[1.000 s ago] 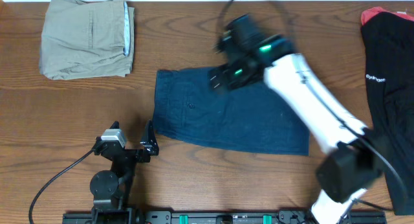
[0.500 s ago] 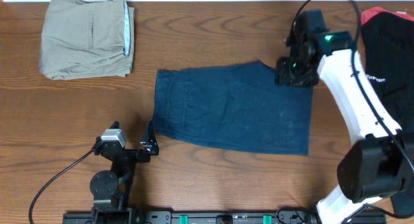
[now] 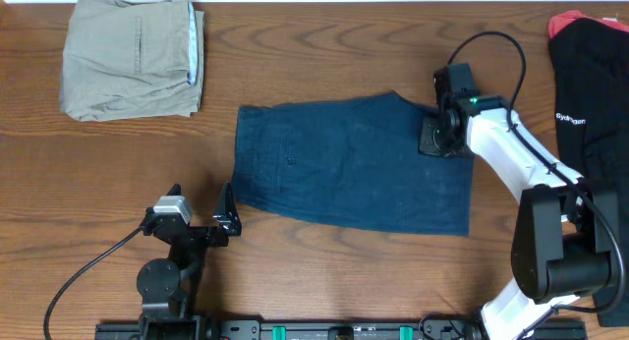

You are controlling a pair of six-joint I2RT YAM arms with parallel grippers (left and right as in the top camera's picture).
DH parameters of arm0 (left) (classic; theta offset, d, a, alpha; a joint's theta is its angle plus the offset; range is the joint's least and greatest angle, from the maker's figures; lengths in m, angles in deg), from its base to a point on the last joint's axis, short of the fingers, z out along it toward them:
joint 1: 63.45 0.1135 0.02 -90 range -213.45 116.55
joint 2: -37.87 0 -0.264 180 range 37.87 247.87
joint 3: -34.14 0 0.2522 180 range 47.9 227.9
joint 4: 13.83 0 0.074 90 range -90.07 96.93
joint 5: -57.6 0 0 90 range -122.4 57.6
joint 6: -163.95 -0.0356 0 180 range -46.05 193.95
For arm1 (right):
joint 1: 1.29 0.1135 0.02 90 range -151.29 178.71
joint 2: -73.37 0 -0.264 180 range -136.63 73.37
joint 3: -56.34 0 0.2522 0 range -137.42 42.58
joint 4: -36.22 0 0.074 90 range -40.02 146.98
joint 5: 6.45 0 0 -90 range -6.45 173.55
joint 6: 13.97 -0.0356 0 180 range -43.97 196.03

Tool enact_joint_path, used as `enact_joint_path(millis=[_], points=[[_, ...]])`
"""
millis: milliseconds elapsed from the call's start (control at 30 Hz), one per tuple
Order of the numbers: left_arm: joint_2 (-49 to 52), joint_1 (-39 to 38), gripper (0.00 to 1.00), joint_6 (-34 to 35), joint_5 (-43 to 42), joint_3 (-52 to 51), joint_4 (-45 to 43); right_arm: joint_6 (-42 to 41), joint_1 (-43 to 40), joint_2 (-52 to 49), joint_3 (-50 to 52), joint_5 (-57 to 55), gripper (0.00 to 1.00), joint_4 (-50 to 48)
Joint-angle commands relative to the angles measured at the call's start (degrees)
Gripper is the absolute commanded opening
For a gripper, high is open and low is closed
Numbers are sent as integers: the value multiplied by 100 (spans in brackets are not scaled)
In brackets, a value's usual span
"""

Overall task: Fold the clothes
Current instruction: 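Release the shorts and retract the right gripper to the right side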

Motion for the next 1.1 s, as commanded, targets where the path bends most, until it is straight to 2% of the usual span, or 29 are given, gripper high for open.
enact_joint_path(millis=[0,300,633,1067], points=[[-9,26,98,-37,-79,-98,186,-299,-101,-13,374,-223,1,-341],[-9,26,98,-37,-76,-98,186,-625,-254,-13,901,-214,1,-894],[-9,26,98,-37,-76,-98,186,-647,-299,-103,933,-264,1,-1193],[-9,26,98,-37,-79,-98,186,-640,-511,-730,931,-308,1,-1729]])
